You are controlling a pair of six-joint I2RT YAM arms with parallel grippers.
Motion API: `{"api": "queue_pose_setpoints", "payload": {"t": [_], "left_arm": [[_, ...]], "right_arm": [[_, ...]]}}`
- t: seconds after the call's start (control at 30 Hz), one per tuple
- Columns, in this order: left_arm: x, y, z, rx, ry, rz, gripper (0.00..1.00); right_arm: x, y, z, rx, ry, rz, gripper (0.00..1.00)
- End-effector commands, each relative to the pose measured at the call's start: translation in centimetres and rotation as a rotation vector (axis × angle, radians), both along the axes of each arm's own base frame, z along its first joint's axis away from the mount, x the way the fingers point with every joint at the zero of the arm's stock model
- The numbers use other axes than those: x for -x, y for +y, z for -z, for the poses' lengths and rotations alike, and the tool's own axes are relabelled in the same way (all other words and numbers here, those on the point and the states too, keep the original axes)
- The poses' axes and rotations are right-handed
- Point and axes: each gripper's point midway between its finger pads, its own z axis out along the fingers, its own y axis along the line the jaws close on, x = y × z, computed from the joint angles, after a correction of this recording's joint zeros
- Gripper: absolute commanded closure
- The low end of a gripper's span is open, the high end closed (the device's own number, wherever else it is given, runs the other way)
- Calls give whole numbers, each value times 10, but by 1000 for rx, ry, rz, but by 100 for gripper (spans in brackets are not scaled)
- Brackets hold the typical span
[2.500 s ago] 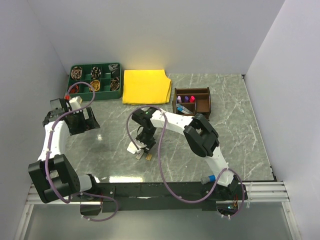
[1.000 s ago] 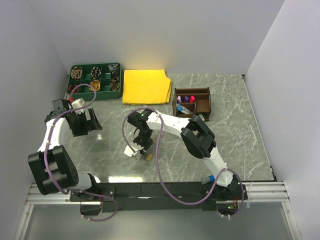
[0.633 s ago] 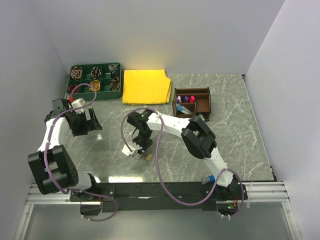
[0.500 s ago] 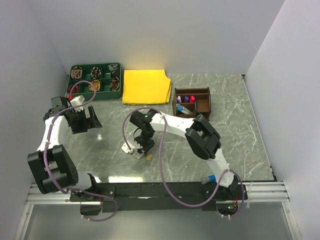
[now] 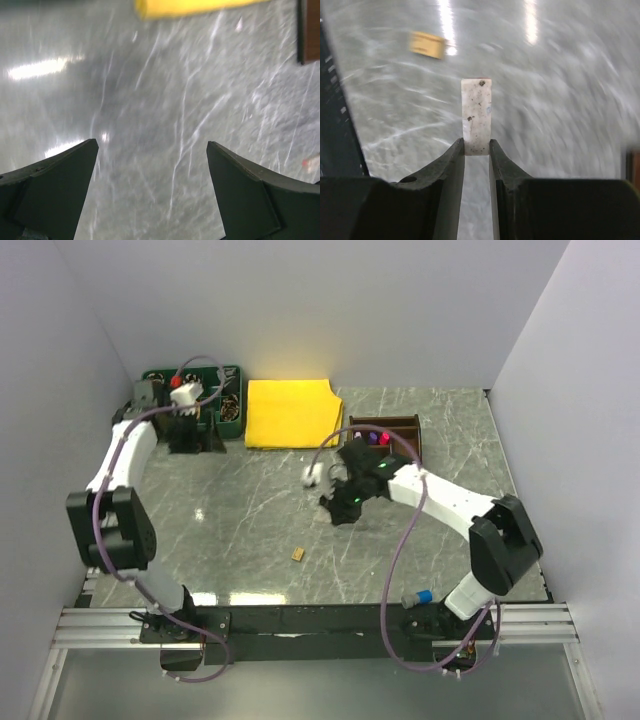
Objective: Sort the stationery into containers
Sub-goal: Pick up the stationery from the center of the board, then place the stationery in the storage box.
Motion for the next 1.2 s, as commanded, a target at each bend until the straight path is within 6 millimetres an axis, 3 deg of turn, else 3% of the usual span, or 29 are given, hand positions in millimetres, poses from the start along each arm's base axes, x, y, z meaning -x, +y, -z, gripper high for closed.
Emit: {"api": "queue_pose_setpoints", "payload": {"t": [0.0,0.17,0.2,0.37,0.4,0.47,0.6,0.9,1.17], "left_arm": [[-47,-15,-36,-14,-75,52,2],[-76,-29,-43,-8,-114,78,2],[-78,-32,-43,-3,-122,86,2],[-90,-34,-40,27,-109,71,2],[-96,-35,-49,33,-133,72,2],[-101,-35,-49,25,-149,71,2],[-112,-29,-38,-21,-139,50,2],[-116,-24,-30,-57,-134,52,2],[-113,-25,-23,-51,-118,51,2]], "right_arm": [[-63,-54,-18,-45,11,456,100],[-91,-104,-15,-20,3,759,100],[-88,-110,-14,-19,1,792,100],[-88,-131,-14,12,-50,866,100],[-94,-137,-23,4,-74,915,100],[-99,-145,-30,-30,-43,1019,100],[-104,-169,-22,-22,-21,1200,100],[-101,-195,-1,10,-3,1313,100],[-127,-200,2,-2,-21,1358,100]]}}
